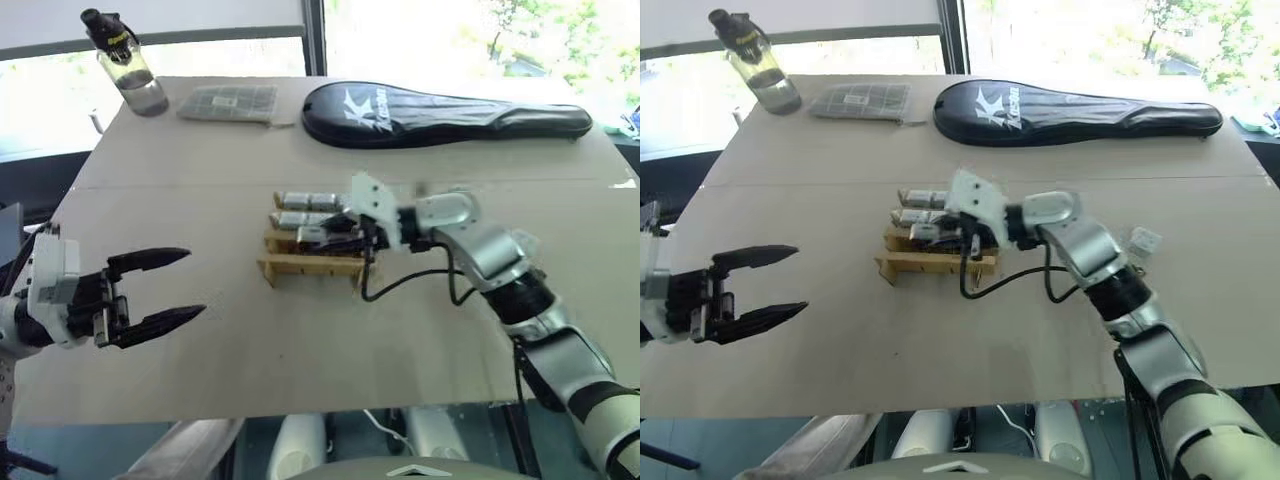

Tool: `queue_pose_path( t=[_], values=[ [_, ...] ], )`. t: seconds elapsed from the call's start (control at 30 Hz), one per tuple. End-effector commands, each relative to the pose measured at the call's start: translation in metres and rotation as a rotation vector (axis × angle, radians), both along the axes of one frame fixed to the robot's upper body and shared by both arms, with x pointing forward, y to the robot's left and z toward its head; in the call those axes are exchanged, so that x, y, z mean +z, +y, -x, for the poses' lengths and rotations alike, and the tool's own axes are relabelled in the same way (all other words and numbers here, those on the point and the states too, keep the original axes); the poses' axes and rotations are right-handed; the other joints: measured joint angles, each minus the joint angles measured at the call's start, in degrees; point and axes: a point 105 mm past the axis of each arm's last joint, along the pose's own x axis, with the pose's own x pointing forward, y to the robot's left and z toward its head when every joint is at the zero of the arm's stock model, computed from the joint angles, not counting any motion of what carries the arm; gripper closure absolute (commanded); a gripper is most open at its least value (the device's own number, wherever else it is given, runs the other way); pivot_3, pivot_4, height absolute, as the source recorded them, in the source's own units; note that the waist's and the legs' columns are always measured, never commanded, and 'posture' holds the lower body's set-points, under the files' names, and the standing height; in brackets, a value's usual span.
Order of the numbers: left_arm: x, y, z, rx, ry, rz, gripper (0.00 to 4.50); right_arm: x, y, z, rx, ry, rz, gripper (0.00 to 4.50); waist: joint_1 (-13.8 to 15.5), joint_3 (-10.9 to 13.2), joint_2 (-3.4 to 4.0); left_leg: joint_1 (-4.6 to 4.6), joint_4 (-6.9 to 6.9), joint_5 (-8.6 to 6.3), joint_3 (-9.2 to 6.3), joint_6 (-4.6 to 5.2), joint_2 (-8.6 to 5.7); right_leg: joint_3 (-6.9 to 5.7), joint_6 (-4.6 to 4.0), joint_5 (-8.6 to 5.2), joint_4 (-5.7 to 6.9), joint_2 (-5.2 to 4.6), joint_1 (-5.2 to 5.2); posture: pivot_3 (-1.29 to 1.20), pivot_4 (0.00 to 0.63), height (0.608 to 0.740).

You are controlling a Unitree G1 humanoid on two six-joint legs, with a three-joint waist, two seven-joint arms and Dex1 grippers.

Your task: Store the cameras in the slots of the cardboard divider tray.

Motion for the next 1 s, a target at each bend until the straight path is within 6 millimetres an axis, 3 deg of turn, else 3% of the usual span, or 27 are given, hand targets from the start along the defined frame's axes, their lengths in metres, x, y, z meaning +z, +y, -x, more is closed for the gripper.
queue_pose_path(
  t=[0.03,0.17,0.27,0.53,0.83,1.0],
  values=[
    [0.013,0.004,0.008,0.036,-0.068,-0.020,0.00,0.015,0.016,0.000,0.058,-0.064,-0.026,3.82,0.32,-0.01,-0.02,-0.01,0.06,0.00,-0.04,0.00,-0.01,-0.05,0.00,0.00,0.00,-0.02,0.02,0.00,0.150,0.740],
    [0.012,0.009,0.012,0.061,-0.062,-0.017,0.00,0.025,0.042,-0.009,0.038,-0.091,-0.046,3.82,0.02,-0.02,-0.03,0.06,0.31,0.01,-0.10,-0.02,0.00,-0.12,-0.02,-0.01,0.21,-0.08,0.10,0.00,0.150,0.740],
    [0.012,0.011,0.011,0.063,-0.061,-0.024,0.00,0.026,0.051,-0.018,0.006,-0.097,-0.027,3.82,0.02,-0.02,-0.02,0.11,0.31,0.06,-0.18,-0.12,0.03,-0.19,-0.11,-0.05,0.33,-0.07,0.09,0.00,0.150,0.740],
    [0.013,0.011,0.009,0.061,-0.067,-0.023,0.00,0.013,0.046,-0.034,-0.082,-0.084,0.051,3.82,-0.40,-0.04,-0.06,0.02,0.31,0.10,-0.30,-0.19,0.00,-0.32,-0.07,0.01,0.32,-0.18,0.09,0.00,0.150,0.740],
    [0.012,0.011,0.008,0.048,-0.054,-0.027,0.00,0.004,0.031,-0.028,-0.071,-0.032,0.093,3.82,-1.25,-0.05,-0.08,0.00,0.28,0.10,-0.43,-0.20,0.01,-0.44,-0.07,0.01,0.34,-0.37,0.10,0.00,0.150,0.740],
    [0.012,0.011,0.005,0.036,-0.052,-0.031,0.00,-0.001,0.036,-0.024,-0.076,-0.017,0.101,3.82,-1.16,-0.05,-0.07,0.00,0.28,0.10,-0.47,-0.20,-0.02,-0.50,-0.07,0.01,0.33,-0.41,0.12,0.00,0.150,0.740]
  ],
)
